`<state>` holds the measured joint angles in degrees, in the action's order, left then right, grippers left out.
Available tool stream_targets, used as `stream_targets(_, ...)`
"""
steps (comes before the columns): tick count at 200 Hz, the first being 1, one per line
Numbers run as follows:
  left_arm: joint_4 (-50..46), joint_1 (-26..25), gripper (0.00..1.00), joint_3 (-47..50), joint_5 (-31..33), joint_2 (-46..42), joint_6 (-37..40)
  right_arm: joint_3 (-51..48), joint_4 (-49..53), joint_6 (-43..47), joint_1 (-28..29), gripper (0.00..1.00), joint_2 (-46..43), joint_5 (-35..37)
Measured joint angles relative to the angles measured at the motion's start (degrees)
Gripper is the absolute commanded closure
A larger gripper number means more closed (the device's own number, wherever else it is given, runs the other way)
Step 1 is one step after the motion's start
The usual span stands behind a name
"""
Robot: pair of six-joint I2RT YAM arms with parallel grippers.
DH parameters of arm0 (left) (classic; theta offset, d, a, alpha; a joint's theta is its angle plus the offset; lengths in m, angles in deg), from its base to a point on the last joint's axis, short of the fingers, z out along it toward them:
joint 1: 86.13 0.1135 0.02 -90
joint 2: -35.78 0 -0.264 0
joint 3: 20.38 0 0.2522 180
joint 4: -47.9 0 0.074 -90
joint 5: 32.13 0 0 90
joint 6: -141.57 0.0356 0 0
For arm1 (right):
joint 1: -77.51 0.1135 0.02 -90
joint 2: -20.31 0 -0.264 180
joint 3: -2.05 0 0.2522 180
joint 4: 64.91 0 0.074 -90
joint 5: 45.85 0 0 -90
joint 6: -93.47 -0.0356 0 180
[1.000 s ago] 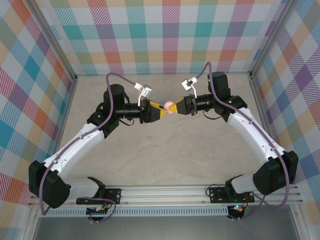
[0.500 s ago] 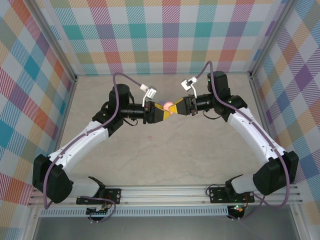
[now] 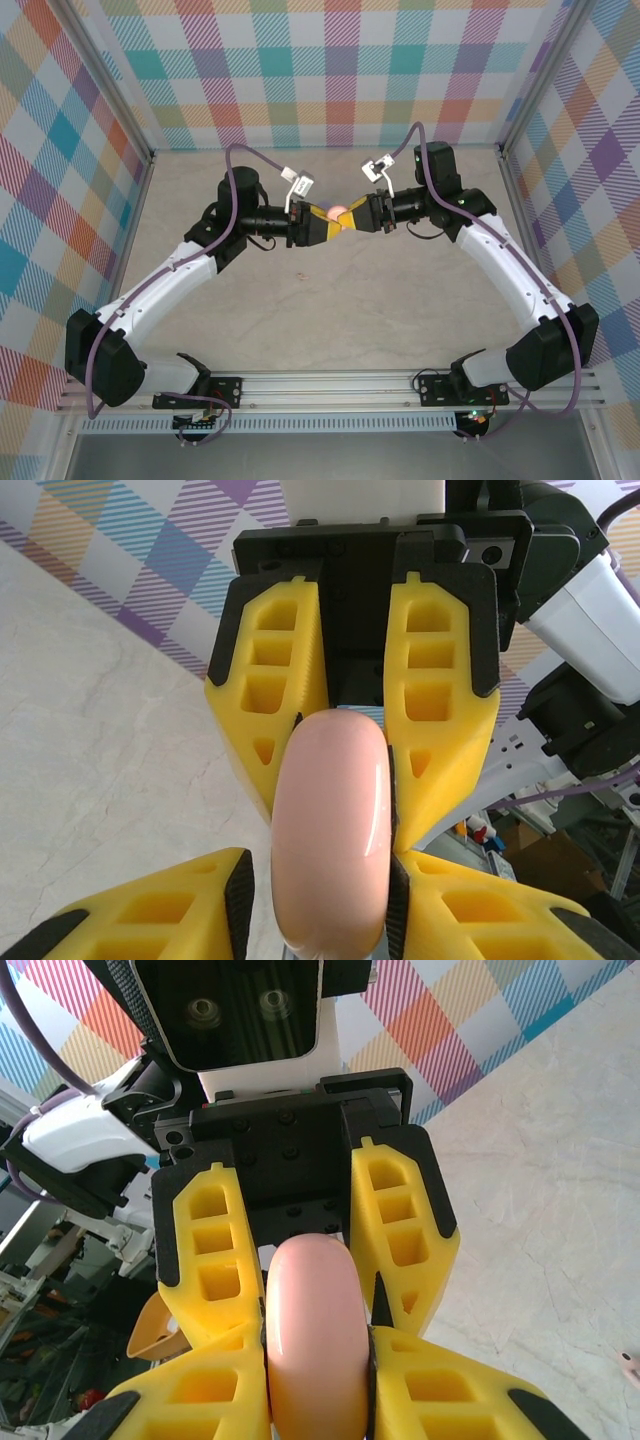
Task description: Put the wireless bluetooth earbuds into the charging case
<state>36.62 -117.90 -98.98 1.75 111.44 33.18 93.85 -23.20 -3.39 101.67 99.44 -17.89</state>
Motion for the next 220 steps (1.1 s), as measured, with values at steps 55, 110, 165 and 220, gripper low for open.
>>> stream_targets(55, -0.4, -0.1, 0.75, -0.1, -1.7, 0.0, 0.0, 1.1, 2.8, 2.9, 0.6, 0.76, 0.4, 0.1)
stream_targets(110, -2.8, -0.1, 0.93, -0.4, -1.7, 0.0, 0.2, 2.3, 6.0, 5.0, 1.2, 0.63, 1.1, 2.0)
stream_targets(165, -4.2, -0.1, 0.94, -0.4, 0.4, 0.0, 0.5, 2.1, 5.5, 4.3, 1.8, 0.57, -0.3, 8.9)
stream_targets(220, -3.9, -0.3, 0.94, -0.6, 1.3, 0.0, 1.4, 1.1, 4.3, 4.0, 2.2, 0.61, -2.8, 11.1)
